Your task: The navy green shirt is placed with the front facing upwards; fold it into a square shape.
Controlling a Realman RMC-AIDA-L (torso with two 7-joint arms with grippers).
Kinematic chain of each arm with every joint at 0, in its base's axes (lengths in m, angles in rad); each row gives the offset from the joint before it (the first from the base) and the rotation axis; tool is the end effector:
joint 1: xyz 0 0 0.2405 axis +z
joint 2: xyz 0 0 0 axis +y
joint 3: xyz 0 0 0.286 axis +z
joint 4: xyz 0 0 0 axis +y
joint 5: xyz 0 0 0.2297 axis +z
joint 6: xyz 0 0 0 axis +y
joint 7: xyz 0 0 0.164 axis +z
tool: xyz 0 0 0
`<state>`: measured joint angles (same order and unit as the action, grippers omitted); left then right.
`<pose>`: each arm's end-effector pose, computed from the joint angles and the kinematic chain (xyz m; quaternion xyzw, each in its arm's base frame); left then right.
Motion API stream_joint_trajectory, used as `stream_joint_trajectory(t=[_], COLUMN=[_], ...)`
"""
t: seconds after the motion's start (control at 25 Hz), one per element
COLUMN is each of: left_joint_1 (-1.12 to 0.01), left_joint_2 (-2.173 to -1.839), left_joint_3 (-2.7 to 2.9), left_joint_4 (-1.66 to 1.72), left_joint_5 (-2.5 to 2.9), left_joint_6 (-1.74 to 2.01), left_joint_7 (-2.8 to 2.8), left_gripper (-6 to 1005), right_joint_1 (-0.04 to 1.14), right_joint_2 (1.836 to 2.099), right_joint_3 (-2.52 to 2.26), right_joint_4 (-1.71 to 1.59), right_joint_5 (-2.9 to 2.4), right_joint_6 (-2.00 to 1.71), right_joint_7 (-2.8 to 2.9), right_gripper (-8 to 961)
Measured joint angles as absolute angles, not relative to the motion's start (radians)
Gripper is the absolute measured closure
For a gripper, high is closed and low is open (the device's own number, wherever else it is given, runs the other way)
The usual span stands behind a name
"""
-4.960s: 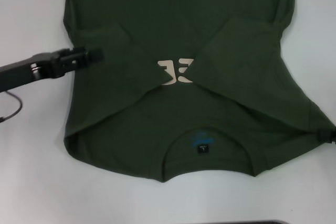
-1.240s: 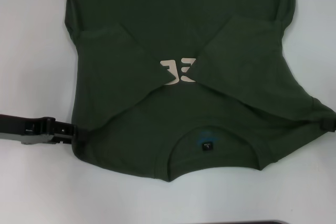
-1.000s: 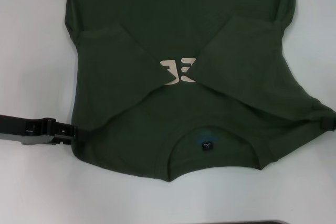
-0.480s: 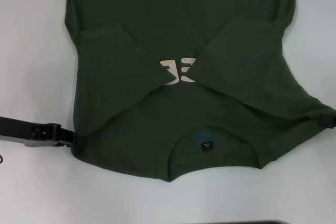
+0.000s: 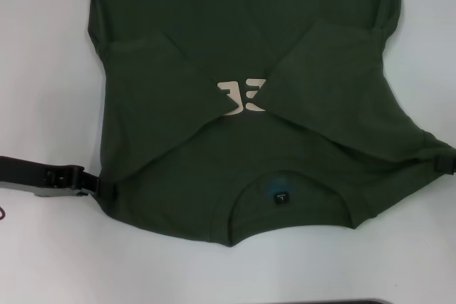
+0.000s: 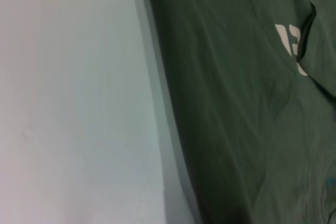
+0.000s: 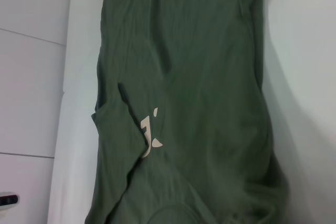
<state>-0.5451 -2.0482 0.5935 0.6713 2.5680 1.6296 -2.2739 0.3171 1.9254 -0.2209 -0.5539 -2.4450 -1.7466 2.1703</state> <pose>-0.3564 0.3213 -0.0320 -0.7747 -0.6315 -0.0257 0.0193 0.4263 0.2464 0.0383 -0.6606 0.7124 0.2267 0.0680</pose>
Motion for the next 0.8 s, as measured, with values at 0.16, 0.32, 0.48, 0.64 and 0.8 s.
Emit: stream_joint_trajectory(t=[0.16, 0.32, 0.48, 0.64, 0.8], left_joint_1=[-0.545, -0.545, -0.534, -0.521, -0.509], left_joint_2=[-2.039, -2.027, -2.018, -2.014, -2.013], left_joint_3=[0.564, 0.506, 0.465, 0.445, 0.440], left_joint_4=[0.677, 0.679, 0.694, 0.696, 0.704], left_joint_5=[2.561, 2.561, 2.565, 2.568, 2.573], left_joint_6=[1.663, 1.707, 1.750, 1.779, 1.802], left_joint_7=[-2.261, -2.231, -2.208, -2.188, -2.179], left_gripper=[969, 969, 969, 970, 970], right_joint_1=[0.305, 0.282, 0.257, 0.227, 0.204], right_joint_2=[1.930, 1.935, 1.937, 1.939, 1.939], right_joint_3=[-0.221, -0.221, -0.224, -0.222, -0.221], right_joint_4=[-0.553, -0.550, -0.547, -0.547, -0.548], right_joint_5=[-2.445, -2.445, -2.450, -2.449, -2.447], right_joint_6=[-1.746, -1.746, -1.754, -1.771, -1.778], right_joint_7=[2.157, 2.142, 2.117, 2.096, 2.081], right_gripper=[918, 918, 917, 917, 918])
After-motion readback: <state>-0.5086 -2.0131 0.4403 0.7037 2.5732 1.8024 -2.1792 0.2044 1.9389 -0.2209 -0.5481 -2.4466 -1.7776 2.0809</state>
